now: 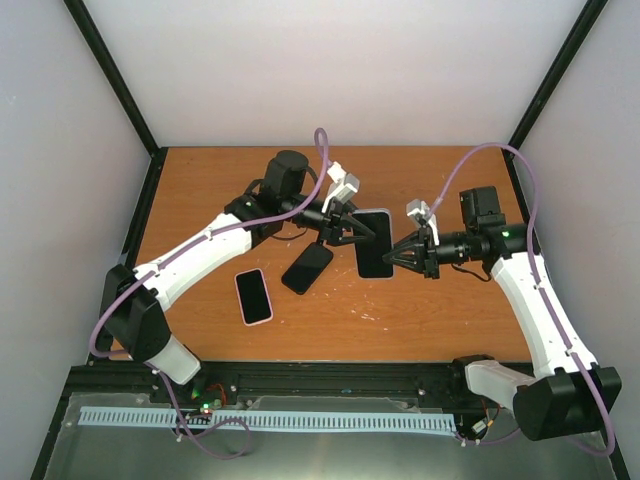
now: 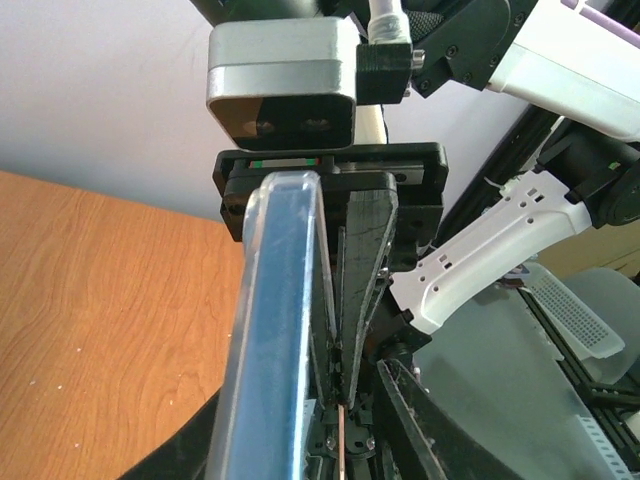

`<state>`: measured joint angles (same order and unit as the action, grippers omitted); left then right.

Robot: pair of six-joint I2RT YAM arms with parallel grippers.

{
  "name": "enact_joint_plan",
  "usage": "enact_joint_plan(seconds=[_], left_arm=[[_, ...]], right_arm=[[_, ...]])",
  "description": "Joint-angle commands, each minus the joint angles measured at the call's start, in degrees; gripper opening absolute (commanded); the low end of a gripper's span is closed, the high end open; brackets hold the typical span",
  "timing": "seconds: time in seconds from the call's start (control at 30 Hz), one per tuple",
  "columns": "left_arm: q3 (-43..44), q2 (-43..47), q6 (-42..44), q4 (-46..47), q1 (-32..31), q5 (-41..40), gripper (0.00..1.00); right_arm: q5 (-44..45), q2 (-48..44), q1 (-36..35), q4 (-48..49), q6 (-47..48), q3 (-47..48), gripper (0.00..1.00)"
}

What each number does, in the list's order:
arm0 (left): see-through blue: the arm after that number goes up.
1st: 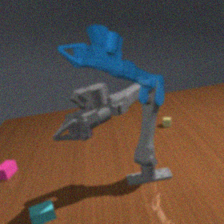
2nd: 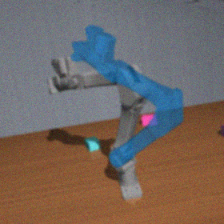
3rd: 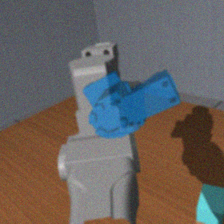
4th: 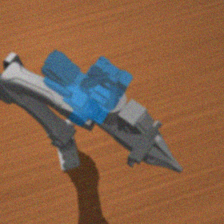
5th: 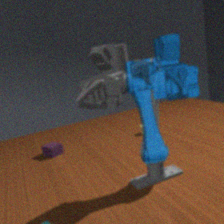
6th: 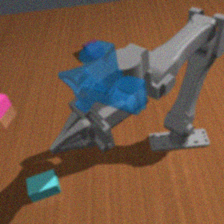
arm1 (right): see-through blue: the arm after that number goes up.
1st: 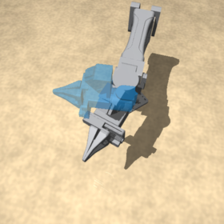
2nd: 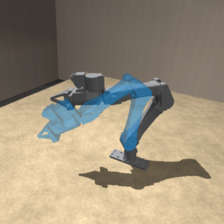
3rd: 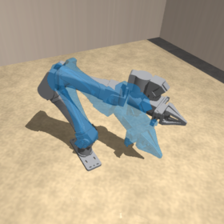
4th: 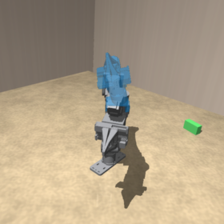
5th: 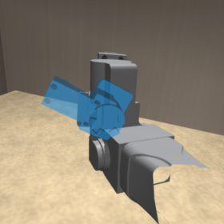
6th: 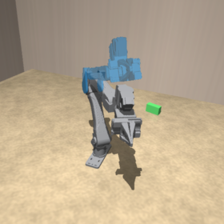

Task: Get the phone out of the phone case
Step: Remove the phone case from the phone.

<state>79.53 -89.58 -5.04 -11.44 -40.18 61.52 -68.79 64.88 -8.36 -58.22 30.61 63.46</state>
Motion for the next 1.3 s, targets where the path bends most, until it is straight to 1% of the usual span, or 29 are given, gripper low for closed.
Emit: enact_joint_plan(seconds=[0.0,0.2,0.23,0.37,0.4,0.43,0.5,0.57,0.6,0.63,0.7,0.73,0.83,1.0,1.17,1.27], left_arm=[[0.90,-1.28,-1.14,1.77,-0.07,2.21,0.29],[1.21,-1.83,-0.85,1.77,-0.06,2.56,0.28],[1.27,-1.78,-0.85,1.77,-0.03,2.60,0.26],[0.80,-1.29,-1.46,4.64,-0.07,2.82,0.10],[0.48,-1.00,-1.85,5.27,-0.07,2.71,0.04],[0.18,-0.65,-2.14,5.86,-0.07,2.53,0.01],[-0.31,-0.09,-2.94,7.08,-0.05,2.25,0.00],[-0.19,0.39,-3.36,7.46,0.09,2.03,0.00],[-0.04,0.53,-3.90,7.63,0.35,2.03,0.00],[0.26,0.67,-4.23,7.80,0.55,2.04,0.00],[1.29,0.45,-5.23,7.45,1.27,2.36,0.00],[2.03,0.26,-5.50,6.70,1.66,3.28,0.00],[4.84,-0.99,-5.50,3.23,2.74,5.85,0.00],[9.95,-4.56,-2.89,-5.01,3.11,11.30,0.00],[11.44,-7.13,-3.51,-6.28,3.19,15.24,0.00],[11.21,-7.15,-3.61,-6.29,3.22,15.56,0.00]], right_arm=[[-3.21,-2.40,-0.17,1.93,-0.66,1.15,0.03],[-3.26,-2.99,0.49,2.40,-1.57,1.71,0.03],[-3.34,-3.08,0.53,2.40,-1.62,1.75,0.03],[-3.25,-3.23,0.63,2.80,-1.78,0.94,0.03],[-3.09,-3.29,0.63,2.96,-1.87,0.74,0.04],[-2.72,-3.39,0.63,3.09,-2.06,0.47,0.06],[-2.09,-3.57,0.63,3.08,-2.22,0.30,0.16],[-1.44,-3.51,0.63,2.15,-1.38,0.62,0.43],[-1.12,-3.48,0.63,1.15,-0.45,0.87,0.54],[-0.90,-3.33,0.63,-0.20,1.38,1.21,0.63],[-0.49,-3.06,0.63,-5.45,7.16,1.71,0.70],[-0.09,-3.11,0.55,-7.36,10.07,1.68,0.72],[2.04,-3.77,0.40,-11.31,17.74,0.61,0.69],[5.92,-4.12,-0.78,-14.39,23.55,0.15,0.58],[6.23,-2.00,-2.11,-17.16,27.21,1.92,0.48],[4.45,-0.67,-2.33,-19.02,28.80,3.12,0.44]])
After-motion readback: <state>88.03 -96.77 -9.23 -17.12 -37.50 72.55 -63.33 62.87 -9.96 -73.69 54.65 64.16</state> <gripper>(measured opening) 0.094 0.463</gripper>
